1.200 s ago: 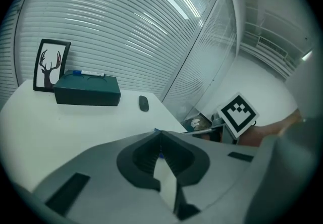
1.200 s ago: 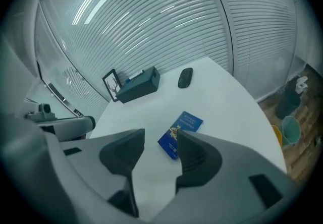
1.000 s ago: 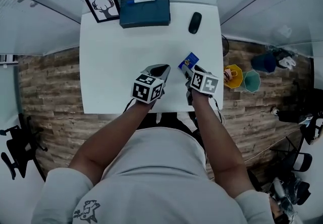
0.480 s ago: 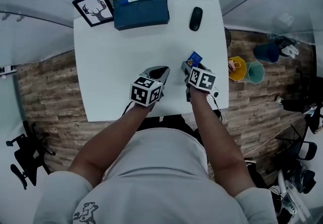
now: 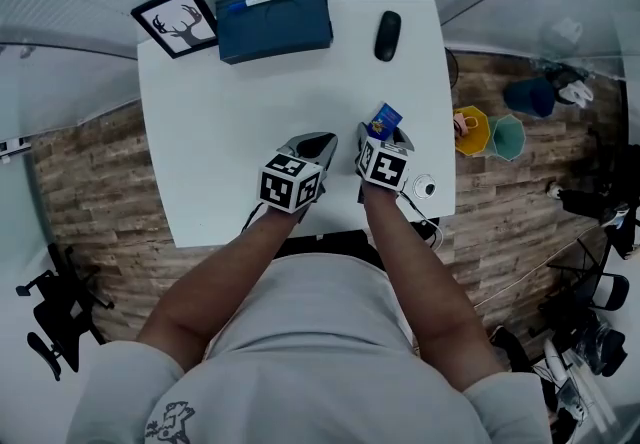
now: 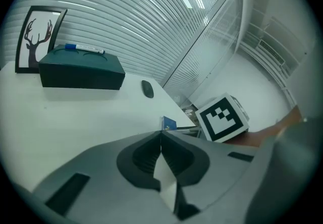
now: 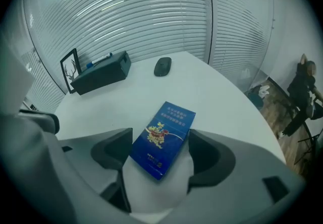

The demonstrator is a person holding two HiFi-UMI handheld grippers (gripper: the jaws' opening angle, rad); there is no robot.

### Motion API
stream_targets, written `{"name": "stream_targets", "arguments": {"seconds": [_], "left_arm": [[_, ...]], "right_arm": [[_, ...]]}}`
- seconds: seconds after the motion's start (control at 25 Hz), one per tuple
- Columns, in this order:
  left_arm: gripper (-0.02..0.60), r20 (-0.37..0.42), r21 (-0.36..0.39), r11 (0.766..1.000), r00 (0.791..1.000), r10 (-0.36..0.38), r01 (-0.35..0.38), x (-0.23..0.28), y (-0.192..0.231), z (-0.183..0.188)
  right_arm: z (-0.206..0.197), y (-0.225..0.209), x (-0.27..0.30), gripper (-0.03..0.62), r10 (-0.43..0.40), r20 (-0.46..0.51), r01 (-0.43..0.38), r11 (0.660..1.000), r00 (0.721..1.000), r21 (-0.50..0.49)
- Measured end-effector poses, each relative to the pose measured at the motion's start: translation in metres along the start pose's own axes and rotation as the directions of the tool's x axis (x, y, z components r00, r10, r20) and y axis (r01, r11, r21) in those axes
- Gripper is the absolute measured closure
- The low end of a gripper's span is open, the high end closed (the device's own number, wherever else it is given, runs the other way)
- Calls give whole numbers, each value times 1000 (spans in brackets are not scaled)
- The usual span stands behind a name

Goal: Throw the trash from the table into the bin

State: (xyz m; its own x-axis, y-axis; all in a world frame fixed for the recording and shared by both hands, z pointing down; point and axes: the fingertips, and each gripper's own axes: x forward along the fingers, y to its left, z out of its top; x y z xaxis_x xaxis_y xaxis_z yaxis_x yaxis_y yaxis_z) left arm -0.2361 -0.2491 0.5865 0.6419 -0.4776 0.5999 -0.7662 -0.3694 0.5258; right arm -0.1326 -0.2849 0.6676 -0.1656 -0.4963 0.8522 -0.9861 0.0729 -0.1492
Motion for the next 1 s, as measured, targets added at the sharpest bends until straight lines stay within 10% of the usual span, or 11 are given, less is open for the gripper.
{"name": "stream_targets", "arguments": {"seconds": [1.0], "left_arm": [[575, 29, 6, 1000, 999, 16, -16, -11, -21, -10]], "right_arm": [[9, -6, -28, 298, 91, 32, -87, 991, 995, -103]]}}
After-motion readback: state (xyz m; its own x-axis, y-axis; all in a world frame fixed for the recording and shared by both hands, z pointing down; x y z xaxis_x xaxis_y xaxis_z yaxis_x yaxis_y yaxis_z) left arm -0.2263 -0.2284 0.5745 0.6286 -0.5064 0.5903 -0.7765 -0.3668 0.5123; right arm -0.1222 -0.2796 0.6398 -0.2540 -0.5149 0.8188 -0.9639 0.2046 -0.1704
